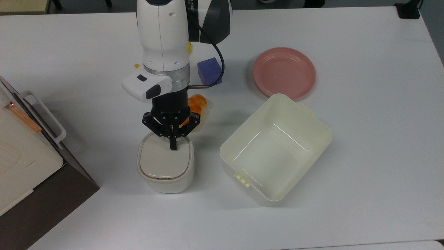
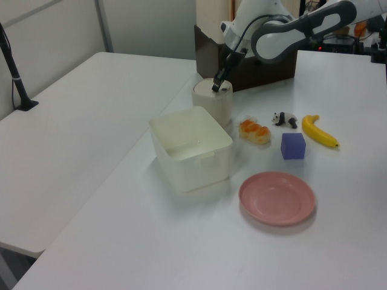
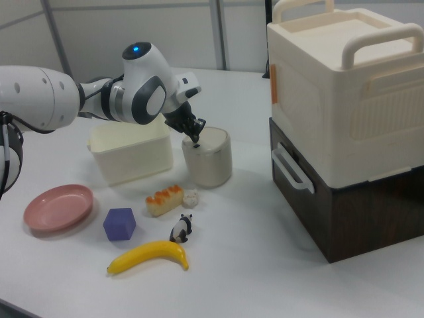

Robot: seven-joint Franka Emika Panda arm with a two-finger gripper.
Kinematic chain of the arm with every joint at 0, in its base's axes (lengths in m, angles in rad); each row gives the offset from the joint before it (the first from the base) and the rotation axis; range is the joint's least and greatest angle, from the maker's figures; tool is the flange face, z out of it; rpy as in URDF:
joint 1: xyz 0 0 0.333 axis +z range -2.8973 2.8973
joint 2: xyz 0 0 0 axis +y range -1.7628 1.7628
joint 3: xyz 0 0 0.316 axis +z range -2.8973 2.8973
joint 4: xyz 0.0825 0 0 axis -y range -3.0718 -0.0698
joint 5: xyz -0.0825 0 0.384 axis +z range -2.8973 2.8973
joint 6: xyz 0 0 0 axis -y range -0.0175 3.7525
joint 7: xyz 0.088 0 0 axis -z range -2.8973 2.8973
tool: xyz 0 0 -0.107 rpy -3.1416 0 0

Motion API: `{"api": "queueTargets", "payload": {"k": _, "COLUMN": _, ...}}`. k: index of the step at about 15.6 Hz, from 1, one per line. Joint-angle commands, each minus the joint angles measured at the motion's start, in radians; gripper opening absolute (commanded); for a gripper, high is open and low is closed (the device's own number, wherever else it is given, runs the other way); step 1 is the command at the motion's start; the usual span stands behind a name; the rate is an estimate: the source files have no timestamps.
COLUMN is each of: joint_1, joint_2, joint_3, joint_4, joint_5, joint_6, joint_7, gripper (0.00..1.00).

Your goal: Open the trash can

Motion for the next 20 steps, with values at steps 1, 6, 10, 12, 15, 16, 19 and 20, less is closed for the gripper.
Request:
{"api": "queueTargets", "payload": {"k": 1, "joint_1": 0.004, "joint_2": -0.001, "joint_3": -0.019, "joint_4": -0.039, "joint_5": -0.006, "joint_6": -0.032, "joint_7": 0.02, "gripper": 0.0}}
{"api": "queueTargets", "payload": {"k": 6, "joint_1": 0.01, "joint_2": -0.11, "joint_3": -0.017, "joint_4": -0.017, "joint_5": -0.006, "joint_6": -0.192, "joint_7": 0.02, "gripper": 0.0}}
{"api": "queueTargets", "payload": {"k": 10, "joint_1": 0.015, "joint_2": -0.198, "joint_3": -0.013, "joint_4": -0.017, "joint_5": -0.006, "joint_6": -0.369, "joint_7": 0.02, "gripper": 0.0}}
{"api": "queueTargets", "payload": {"k": 12, "joint_1": 0.016, "joint_2": -0.25, "joint_3": -0.011, "joint_4": -0.02, "joint_5": -0.012, "joint_6": -0.479, "joint_7": 0.017, "gripper": 0.0}}
{"api": "queueTargets", "payload": {"k": 15, "joint_1": 0.018, "joint_2": -0.325, "joint_3": -0.01, "joint_4": -0.04, "joint_5": -0.017, "joint_6": -0.587, "joint_7": 0.01, "gripper": 0.0}}
{"api": "queueTargets", "payload": {"k": 16, "joint_1": 0.018, "joint_2": -0.353, "joint_3": -0.008, "joint_4": -0.059, "joint_5": -0.017, "joint_6": -0.607, "joint_7": 0.01, "gripper": 0.0}}
{"api": "queueTargets", "payload": {"k": 19, "joint_1": 0.028, "joint_2": -0.437, "joint_3": -0.007, "joint_4": -0.125, "joint_5": -0.017, "joint_6": -0.647, "joint_7": 0.008, "gripper": 0.0}}
{"api": "queueTargets", "payload": {"k": 20, "joint_1": 0.028, "joint_2": -0.448, "joint_3": -0.005, "joint_4": -0.123, "joint_5": -0.017, "joint_6": -0.673, "joint_7": 0.008, "gripper": 0.0}}
